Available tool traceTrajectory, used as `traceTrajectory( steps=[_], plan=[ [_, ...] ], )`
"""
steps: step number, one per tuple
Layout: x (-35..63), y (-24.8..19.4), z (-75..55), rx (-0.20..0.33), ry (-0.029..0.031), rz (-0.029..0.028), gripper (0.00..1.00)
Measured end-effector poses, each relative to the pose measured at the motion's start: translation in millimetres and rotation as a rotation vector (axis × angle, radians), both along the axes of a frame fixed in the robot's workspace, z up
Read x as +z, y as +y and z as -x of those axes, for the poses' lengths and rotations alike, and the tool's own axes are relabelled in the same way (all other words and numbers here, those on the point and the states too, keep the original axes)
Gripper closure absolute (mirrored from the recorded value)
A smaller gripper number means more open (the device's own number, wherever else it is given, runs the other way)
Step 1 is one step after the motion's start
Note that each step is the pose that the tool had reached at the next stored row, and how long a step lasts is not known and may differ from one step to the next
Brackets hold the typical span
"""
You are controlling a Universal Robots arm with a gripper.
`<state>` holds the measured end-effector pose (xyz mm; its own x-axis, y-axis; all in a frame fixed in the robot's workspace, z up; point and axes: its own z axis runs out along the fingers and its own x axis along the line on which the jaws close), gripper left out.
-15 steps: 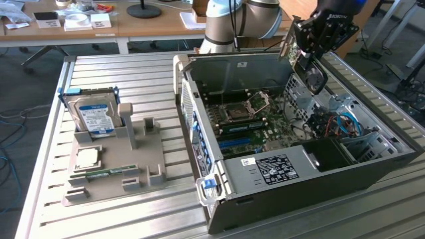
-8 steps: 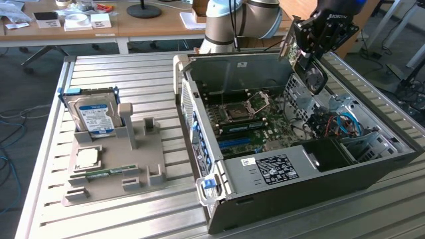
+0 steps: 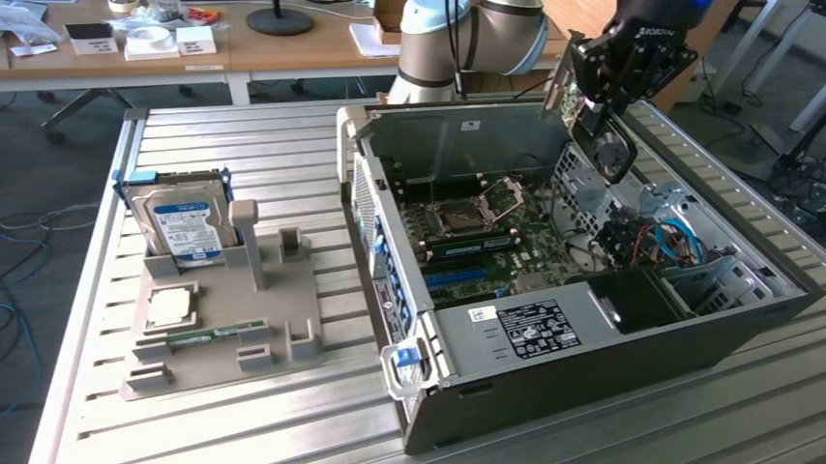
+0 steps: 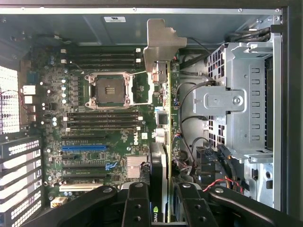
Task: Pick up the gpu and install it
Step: 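Insert the gpu into the slot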
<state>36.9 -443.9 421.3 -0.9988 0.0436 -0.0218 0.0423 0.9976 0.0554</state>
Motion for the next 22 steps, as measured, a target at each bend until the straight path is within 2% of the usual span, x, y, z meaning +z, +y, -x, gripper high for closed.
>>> traceTrajectory(
  steps=[6,11,22],
  plan=[
    [0.0,0.0,0.0,0.003,0.0000,0.0000,0.73],
    [0.0,0.0,0.0,0.037,0.0000,0.0000,0.73],
    [0.0,0.0,0.0,0.189,0.0000,0.0000,0.73]
  ],
)
